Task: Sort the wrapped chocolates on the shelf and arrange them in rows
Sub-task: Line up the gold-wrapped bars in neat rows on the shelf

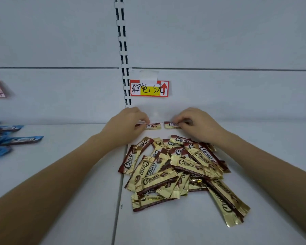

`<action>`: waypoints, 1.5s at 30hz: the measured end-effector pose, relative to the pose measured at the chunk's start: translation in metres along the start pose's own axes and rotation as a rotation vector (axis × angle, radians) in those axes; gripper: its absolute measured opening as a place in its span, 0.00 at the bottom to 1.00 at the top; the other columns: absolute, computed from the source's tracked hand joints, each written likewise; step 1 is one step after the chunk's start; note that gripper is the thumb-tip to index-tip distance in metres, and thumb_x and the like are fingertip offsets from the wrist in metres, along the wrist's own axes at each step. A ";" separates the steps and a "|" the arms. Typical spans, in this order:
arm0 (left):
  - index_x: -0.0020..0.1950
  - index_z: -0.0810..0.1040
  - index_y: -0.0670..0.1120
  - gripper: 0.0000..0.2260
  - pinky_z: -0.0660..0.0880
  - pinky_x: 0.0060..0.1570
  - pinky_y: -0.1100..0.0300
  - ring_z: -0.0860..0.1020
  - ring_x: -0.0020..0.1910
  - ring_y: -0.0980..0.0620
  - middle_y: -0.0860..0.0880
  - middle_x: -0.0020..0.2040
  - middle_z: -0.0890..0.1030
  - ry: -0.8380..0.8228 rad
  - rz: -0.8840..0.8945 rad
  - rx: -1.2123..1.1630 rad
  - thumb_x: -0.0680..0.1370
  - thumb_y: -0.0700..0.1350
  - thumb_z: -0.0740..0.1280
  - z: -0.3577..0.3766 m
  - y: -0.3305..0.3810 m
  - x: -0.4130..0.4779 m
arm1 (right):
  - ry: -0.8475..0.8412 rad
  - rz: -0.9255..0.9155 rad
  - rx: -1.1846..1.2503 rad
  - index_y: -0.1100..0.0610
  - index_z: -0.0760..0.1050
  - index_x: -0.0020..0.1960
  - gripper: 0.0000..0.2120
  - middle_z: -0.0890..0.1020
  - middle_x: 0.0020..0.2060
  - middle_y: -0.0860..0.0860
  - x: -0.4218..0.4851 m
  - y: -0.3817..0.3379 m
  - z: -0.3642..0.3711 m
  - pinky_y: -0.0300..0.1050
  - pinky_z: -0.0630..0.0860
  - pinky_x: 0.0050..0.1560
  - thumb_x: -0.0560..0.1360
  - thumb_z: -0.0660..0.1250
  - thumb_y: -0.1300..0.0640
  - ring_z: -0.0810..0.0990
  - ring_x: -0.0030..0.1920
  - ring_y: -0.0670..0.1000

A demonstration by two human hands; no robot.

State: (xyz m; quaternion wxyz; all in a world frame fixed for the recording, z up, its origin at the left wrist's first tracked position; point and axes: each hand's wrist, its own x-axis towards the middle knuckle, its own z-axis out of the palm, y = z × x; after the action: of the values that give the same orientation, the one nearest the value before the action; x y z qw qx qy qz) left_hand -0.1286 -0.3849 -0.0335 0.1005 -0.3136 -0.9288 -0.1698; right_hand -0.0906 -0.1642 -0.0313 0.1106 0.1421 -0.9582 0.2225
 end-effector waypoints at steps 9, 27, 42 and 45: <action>0.60 0.76 0.50 0.13 0.72 0.55 0.55 0.71 0.60 0.51 0.51 0.60 0.75 -0.046 0.037 0.148 0.81 0.43 0.56 -0.004 0.003 -0.005 | -0.027 -0.078 -0.003 0.56 0.82 0.52 0.11 0.81 0.53 0.51 -0.003 -0.002 0.000 0.34 0.66 0.53 0.75 0.63 0.65 0.77 0.53 0.49; 0.52 0.78 0.49 0.09 0.71 0.43 0.61 0.75 0.44 0.56 0.54 0.43 0.75 -0.132 -0.001 0.036 0.76 0.51 0.63 -0.020 0.006 -0.010 | -0.064 0.048 0.094 0.52 0.77 0.58 0.12 0.80 0.52 0.48 -0.009 -0.010 -0.021 0.35 0.69 0.48 0.76 0.63 0.54 0.76 0.48 0.45; 0.39 0.73 0.52 0.07 0.72 0.44 0.56 0.74 0.41 0.52 0.45 0.43 0.77 -0.431 -0.146 -0.345 0.73 0.46 0.70 -0.040 0.026 -0.021 | -0.405 0.236 0.335 0.52 0.77 0.43 0.03 0.82 0.38 0.48 -0.038 -0.019 -0.042 0.46 0.74 0.51 0.72 0.68 0.59 0.79 0.40 0.47; 0.42 0.72 0.48 0.05 0.75 0.47 0.55 0.75 0.40 0.52 0.43 0.43 0.77 -0.316 -0.234 -0.546 0.75 0.42 0.67 -0.046 0.027 -0.021 | -0.337 0.312 0.472 0.53 0.75 0.41 0.05 0.79 0.37 0.49 -0.037 -0.019 -0.044 0.44 0.73 0.52 0.73 0.65 0.62 0.77 0.41 0.48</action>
State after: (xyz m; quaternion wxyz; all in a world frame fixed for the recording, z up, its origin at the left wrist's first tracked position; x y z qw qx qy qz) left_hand -0.0917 -0.3939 0.0097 -0.1525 -0.2425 -0.8830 -0.3719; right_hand -0.0431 -0.1517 0.0048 -0.1209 0.0500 -0.8953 0.4259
